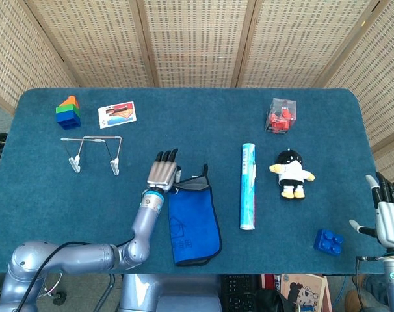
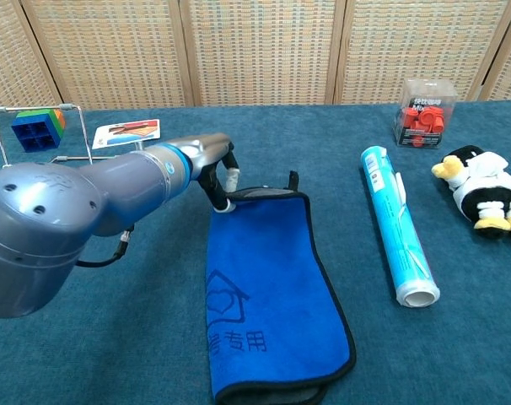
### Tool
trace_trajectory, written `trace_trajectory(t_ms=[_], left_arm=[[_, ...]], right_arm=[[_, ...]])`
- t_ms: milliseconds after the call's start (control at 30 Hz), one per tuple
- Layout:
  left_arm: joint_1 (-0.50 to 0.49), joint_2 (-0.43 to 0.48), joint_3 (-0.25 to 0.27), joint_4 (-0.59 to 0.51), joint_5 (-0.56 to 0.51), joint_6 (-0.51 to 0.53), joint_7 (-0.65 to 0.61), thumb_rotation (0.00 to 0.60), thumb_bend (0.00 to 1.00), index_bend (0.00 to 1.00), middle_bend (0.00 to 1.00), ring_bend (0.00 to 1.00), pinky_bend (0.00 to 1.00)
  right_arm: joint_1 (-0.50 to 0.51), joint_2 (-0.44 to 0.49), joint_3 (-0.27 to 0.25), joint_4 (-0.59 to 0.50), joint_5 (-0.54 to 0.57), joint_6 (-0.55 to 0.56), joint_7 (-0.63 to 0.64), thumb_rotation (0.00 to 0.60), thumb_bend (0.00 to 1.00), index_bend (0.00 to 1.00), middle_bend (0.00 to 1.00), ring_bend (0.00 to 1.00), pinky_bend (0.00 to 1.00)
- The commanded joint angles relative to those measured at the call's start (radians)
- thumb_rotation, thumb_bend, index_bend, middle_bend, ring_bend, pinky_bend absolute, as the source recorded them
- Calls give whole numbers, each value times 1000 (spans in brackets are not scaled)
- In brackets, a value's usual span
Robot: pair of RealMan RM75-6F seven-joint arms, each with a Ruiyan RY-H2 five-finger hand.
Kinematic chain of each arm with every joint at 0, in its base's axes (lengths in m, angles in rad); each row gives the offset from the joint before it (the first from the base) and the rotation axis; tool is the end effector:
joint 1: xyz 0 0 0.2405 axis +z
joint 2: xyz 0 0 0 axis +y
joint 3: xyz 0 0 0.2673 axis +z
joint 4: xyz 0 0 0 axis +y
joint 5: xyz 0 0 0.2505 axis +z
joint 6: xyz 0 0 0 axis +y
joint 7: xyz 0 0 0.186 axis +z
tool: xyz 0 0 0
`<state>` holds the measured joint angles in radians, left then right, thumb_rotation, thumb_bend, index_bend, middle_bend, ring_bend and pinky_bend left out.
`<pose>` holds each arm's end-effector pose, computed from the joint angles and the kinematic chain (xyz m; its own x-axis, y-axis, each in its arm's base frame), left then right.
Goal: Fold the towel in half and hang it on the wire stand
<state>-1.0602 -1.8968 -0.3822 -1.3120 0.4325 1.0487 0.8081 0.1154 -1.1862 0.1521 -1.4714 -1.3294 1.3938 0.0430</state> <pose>-0.0406 0.4255 -0.1534 0.3945 0.3725 0.8400 0.9189 -0.1536 -0.3634 -0.3792 -0.2632 0.1384 0.3868 0.0356 0.9215 -0.9140 0.1473 0.3780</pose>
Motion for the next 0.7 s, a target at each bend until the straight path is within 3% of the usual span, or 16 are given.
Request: trace_trajectory(t_ms=[33, 367, 700], left_arm=[[17, 52, -10, -82, 51, 26, -32, 600, 822, 858, 0, 0, 0], [61, 219, -43, -322, 156, 102, -91, 600, 822, 880, 0, 0, 0], [78, 371, -105, -437, 131, 138, -116, 600, 822, 888, 0, 0, 0]], right_arm=[[0, 0, -1, -1, -2, 0, -1, 600, 0, 0, 0, 0, 0], [-1, 2, -5, -12, -12, 7, -4, 600, 0, 0, 0, 0, 0], [-1, 2, -11, -22, -23, 12, -13, 600, 0, 0, 0, 0, 0]])
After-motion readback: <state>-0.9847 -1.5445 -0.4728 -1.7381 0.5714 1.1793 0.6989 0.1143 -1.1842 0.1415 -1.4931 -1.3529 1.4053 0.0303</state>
